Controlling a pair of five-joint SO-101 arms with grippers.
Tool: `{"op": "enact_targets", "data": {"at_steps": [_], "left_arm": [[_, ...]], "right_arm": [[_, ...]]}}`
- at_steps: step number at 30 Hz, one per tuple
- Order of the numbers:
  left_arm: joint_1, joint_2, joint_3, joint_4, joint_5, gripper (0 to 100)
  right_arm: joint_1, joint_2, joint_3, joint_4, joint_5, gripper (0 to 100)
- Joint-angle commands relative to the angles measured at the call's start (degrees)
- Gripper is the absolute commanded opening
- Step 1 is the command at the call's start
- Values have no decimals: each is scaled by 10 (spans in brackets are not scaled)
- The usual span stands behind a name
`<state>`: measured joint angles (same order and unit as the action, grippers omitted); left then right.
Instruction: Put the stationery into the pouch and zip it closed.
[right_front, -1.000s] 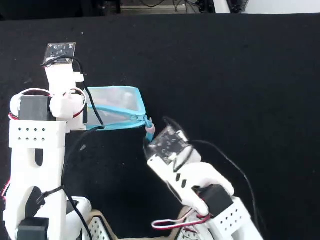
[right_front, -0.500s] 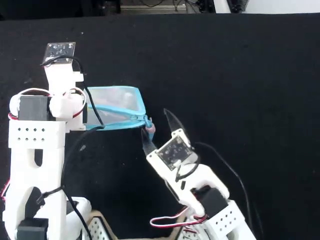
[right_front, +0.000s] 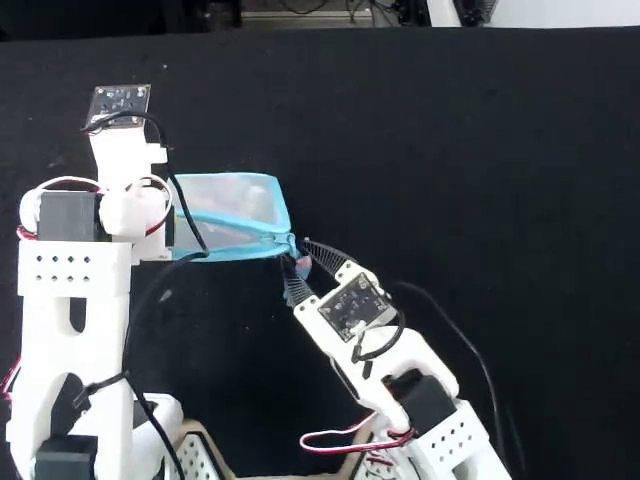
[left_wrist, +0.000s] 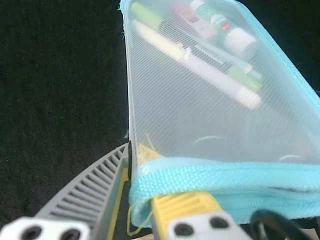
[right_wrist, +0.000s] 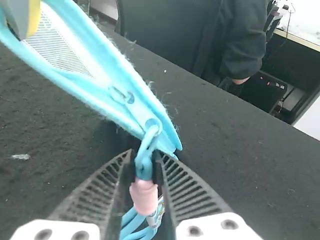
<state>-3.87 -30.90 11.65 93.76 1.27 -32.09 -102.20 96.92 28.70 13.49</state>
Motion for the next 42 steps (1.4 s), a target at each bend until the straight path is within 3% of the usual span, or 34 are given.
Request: {"op": "enact_targets", "data": {"at_steps": [1, 4, 9, 18, 27, 37, 42], "left_arm": [[0, -16, -16, -4, -4, 33], [0, -16, -16, -4, -4, 33], [0, -16, -16, -4, -4, 33], [2, -16, -16, -4, -4, 33], [1, -16, -16, -4, -4, 33], [0, -16, -16, -4, -4, 33], [1, -16, -16, -4, -4, 33]], "right_arm": [[40, -11, -51, 25, 1, 11], [51, -12, -80, 59, -4, 11], [-1, -12, -124, 103, 1, 11], [-22, -6, -203, 107, 2, 11], [-113, -6, -153, 105, -3, 11], [-63, -10, -116, 99, -4, 99], [-63, -8, -72, 31, -4, 98]]}}
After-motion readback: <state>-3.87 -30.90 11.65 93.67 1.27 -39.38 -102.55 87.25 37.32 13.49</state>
